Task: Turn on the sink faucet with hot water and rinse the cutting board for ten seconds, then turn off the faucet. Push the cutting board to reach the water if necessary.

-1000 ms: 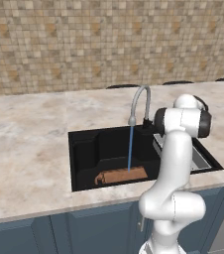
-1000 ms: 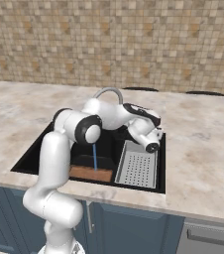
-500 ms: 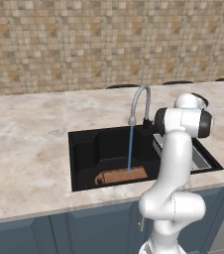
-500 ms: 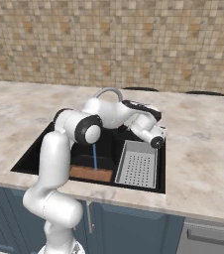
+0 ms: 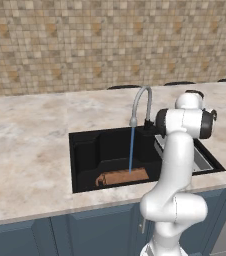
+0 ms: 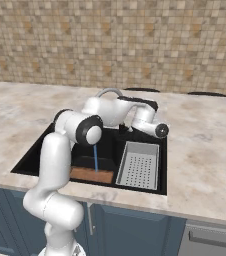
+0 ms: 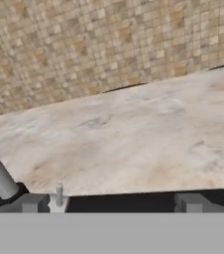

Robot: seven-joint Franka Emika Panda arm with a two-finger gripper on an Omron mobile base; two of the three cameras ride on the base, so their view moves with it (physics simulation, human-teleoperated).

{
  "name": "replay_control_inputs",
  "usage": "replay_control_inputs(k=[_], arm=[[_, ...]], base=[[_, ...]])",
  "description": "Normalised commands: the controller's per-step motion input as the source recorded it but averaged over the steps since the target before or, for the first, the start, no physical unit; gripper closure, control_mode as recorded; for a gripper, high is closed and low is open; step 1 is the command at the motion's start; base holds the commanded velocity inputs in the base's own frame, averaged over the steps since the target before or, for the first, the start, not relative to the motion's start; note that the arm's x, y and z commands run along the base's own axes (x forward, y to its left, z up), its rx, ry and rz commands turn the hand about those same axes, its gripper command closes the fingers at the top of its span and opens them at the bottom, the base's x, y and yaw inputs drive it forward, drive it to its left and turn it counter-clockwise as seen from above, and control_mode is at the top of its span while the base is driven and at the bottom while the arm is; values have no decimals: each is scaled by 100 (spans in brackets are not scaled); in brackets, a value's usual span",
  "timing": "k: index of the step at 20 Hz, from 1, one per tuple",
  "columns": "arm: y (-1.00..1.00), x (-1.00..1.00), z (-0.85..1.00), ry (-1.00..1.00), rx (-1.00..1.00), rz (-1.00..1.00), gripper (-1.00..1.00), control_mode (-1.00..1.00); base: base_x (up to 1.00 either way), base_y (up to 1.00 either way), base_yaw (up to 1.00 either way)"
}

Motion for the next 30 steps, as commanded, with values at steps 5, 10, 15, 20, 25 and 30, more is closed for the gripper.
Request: replay_control_inputs(k=[5, 10, 15, 20, 25, 30], arm=[[0, 0, 0, 7, 0, 19, -100, -100], [0, 0, 0, 1, 0, 25, -100, -100], [0, 0, -3, 0, 0, 25, -100, -100], [0, 0, -2, 0, 0, 12, -100, -100], [11, 0, 0, 0, 0, 0, -100, -100], [29, 0, 0, 0, 0, 0, -100, -100]], base=[[0, 0, 0], [0, 0, 0], [0, 0, 0], [0, 0, 0], [0, 0, 0], [0, 0, 0]])
